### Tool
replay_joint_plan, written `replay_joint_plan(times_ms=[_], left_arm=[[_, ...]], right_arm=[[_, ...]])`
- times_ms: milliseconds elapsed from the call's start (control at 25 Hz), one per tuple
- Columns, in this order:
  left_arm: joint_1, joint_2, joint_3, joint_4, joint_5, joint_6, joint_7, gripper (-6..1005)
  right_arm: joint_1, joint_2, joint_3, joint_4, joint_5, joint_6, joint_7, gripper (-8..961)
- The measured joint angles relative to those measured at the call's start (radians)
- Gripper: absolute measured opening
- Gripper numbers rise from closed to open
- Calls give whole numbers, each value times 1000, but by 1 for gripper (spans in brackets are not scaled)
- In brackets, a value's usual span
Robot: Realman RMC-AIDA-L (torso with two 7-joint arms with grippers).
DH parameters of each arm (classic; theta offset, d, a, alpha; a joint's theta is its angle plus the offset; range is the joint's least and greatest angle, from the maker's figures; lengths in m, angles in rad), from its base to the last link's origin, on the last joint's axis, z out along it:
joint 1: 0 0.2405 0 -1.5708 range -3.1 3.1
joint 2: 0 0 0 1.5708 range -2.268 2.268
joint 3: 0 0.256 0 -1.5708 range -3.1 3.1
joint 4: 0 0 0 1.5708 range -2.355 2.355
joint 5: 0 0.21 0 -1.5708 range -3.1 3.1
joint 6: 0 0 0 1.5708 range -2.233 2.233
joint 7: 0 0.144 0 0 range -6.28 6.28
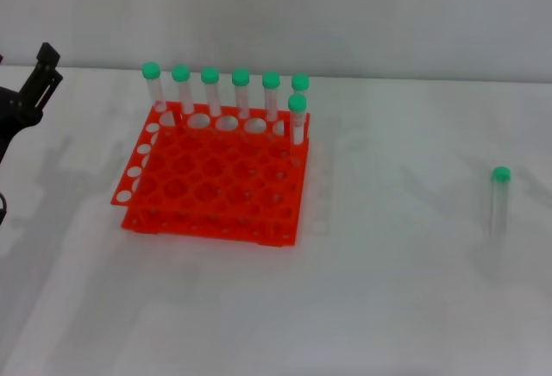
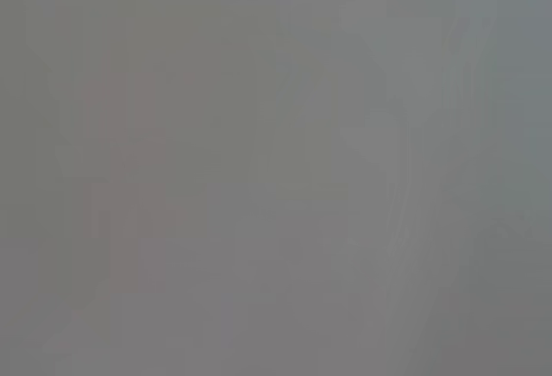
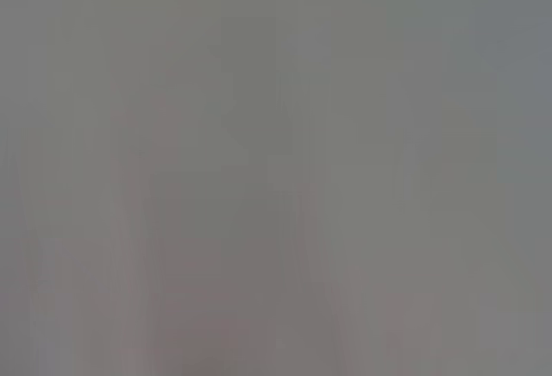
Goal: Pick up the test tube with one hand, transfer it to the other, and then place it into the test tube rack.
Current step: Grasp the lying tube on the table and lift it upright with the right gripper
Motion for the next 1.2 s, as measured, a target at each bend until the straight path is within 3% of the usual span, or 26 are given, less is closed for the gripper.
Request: replay_joint_plan(times_ms=[360,720,1000,1200], left_arm=[[13,3,-1,5,-7,-19,2,891],[3,7,-2,9,-12,-36,14,892],[2,9,-2,18,-12,-38,15,891],[10,9,-2,18,-12,-38,15,891]], right_arm=[[51,11,-14,-367,-380,-78,429,846],[76,14,-232,-606,-733,-224,781,842],[82,14,-315,-769,-936,-228,1049,838],[109,13,-377,-909,-1169,-144,1284,803]])
